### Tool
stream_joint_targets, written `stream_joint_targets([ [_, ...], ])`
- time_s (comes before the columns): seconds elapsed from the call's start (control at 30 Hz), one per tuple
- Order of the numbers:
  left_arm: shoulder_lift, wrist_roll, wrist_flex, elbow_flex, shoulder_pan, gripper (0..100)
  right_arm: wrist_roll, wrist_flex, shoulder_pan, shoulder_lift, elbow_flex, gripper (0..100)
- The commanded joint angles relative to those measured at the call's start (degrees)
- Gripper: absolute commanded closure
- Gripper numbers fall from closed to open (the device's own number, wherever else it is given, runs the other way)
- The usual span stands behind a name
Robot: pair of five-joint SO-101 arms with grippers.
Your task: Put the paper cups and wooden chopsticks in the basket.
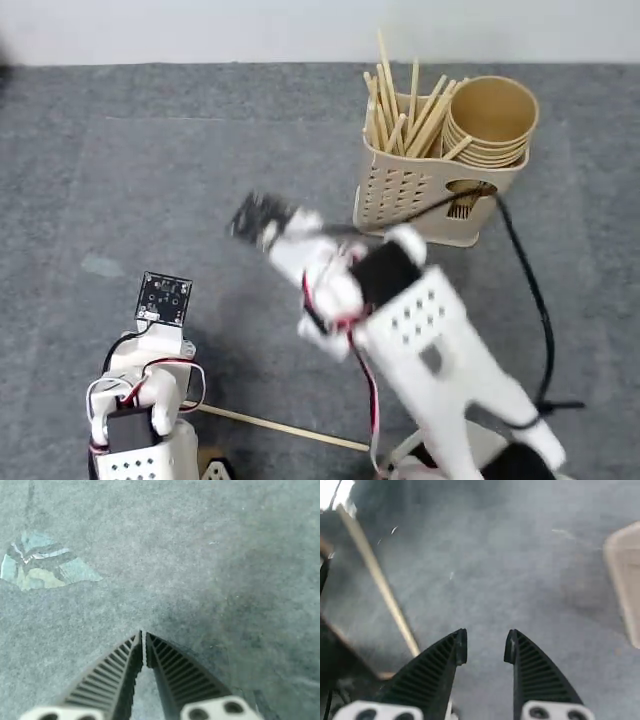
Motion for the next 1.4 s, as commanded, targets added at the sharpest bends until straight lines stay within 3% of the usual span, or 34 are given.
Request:
stream_joint_targets([
  [0.0,-0.9,0.4,0.4,-0.4,0.0,98,-2.3,-1.6,-6.7,-10.4,9.8,86.2],
  [0.3,-0.9,0.4,0.4,-0.4,0.0,98,-8.4,-17.1,-19.9,-21.7,38.6,86.2],
  [0.9,-0.9,0.4,0.4,-0.4,0.0,98,-8.5,-35.5,-25.7,-21.6,56.5,86.3],
  [1.13,-0.9,0.4,0.4,-0.4,0.0,98,-12.5,-45.5,-28.2,-21.6,64.5,86.4],
  [1.2,-0.9,0.4,0.4,-0.4,0.0,98,-12.5,-45.5,-28.2,-21.6,64.5,88.4],
  [1.3,-0.9,0.4,0.4,-0.4,0.0,98,-12.3,-45.8,-28.1,-21.6,64.8,99.4],
  [1.37,-0.9,0.4,0.4,-0.4,0.0,98,-12.3,-45.6,-27.5,-21.6,65.0,97.3],
])
